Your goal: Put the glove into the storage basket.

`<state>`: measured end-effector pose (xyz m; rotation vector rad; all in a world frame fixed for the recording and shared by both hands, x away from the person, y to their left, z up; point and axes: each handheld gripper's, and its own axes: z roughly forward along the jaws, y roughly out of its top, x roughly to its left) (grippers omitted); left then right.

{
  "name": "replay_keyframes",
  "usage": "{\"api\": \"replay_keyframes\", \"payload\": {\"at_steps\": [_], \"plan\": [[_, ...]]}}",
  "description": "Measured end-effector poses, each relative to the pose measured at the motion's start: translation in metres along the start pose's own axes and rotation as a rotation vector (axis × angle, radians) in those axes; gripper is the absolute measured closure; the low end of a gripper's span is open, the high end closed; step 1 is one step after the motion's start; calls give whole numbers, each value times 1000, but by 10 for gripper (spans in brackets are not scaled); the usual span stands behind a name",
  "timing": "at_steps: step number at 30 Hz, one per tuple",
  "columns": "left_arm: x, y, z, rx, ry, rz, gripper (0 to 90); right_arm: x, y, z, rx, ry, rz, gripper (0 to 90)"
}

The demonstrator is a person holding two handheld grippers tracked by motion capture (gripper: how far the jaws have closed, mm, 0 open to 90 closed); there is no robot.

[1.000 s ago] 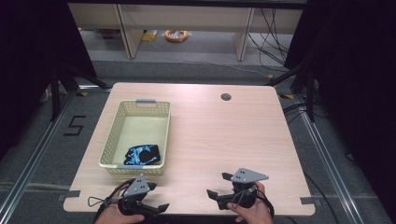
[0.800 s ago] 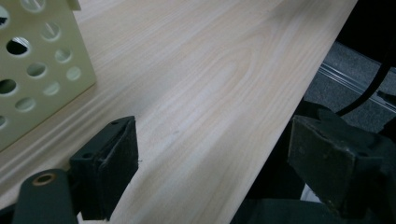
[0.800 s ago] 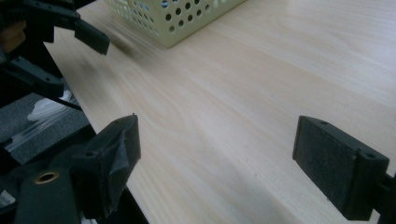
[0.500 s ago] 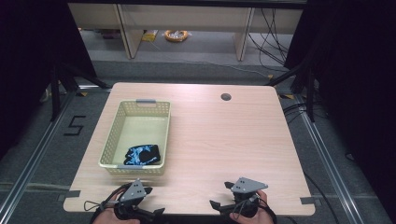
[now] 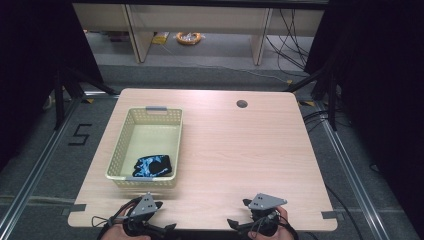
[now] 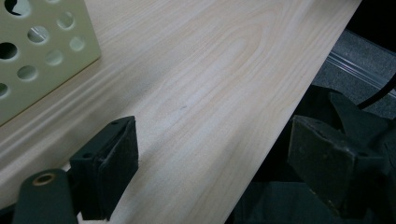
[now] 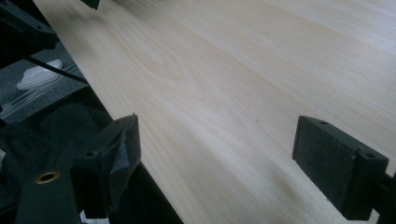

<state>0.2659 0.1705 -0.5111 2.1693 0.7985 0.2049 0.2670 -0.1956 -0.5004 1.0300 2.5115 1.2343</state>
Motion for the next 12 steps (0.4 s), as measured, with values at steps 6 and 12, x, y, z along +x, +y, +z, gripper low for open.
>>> {"api": "replay_keyframes", "payload": {"at_steps": [6, 12], "plan": [[1, 0, 0, -9, -12, 0, 155, -1, -1, 3, 27, -1, -10, 161], [1, 0, 0, 1, -5, -11, 154, 0, -2, 3, 32, -1, 2, 161]]}}
